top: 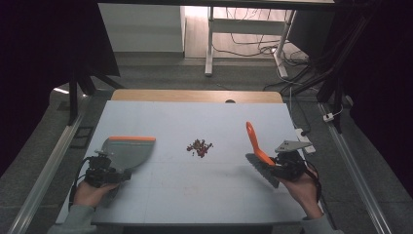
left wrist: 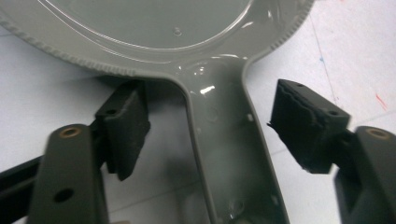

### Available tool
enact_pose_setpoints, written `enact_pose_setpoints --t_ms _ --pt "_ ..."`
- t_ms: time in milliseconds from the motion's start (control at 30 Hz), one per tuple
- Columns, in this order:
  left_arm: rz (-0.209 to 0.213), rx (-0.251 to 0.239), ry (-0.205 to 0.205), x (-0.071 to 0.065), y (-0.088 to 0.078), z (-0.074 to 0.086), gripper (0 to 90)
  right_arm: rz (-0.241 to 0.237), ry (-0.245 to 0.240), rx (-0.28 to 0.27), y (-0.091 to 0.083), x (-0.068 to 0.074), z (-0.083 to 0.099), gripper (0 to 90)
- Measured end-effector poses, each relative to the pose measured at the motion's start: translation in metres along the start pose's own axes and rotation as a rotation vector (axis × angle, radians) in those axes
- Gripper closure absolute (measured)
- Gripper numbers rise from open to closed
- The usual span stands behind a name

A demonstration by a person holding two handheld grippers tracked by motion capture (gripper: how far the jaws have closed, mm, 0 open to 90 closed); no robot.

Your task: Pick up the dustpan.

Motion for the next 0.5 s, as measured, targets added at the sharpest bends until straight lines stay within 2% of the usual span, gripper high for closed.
enact_pose_setpoints --t_ms 167,367,500 --pt "-0.007 -0.02 -0.012 0.0013 -0.0003 -0.0009 38.6 0.0 -0.001 -0.001 0.0003 0.0006 -0.0001 70.3" --pt "0.001 -0.04 -0.02 0.0024 -0.0021 -0.0013 54.9 0.003 0.0 0.002 0.0009 -0.0005 0.0004 70.3" --pt "-0.004 -0.046 -0.036 0.0055 -0.0028 0.0003 60.2 0.002 0.0 0.003 0.0005 -0.0006 0.0003 70.3"
Point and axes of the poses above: each handheld gripper's, and its own axes: y roughly forward along the jaws, z roughly out of its underside, x roughly to its left, the point moved 4 cm from there along y, roughly forward along the jaws, and after that the axes turned 13 degrees about y, right-handed, at the moved point
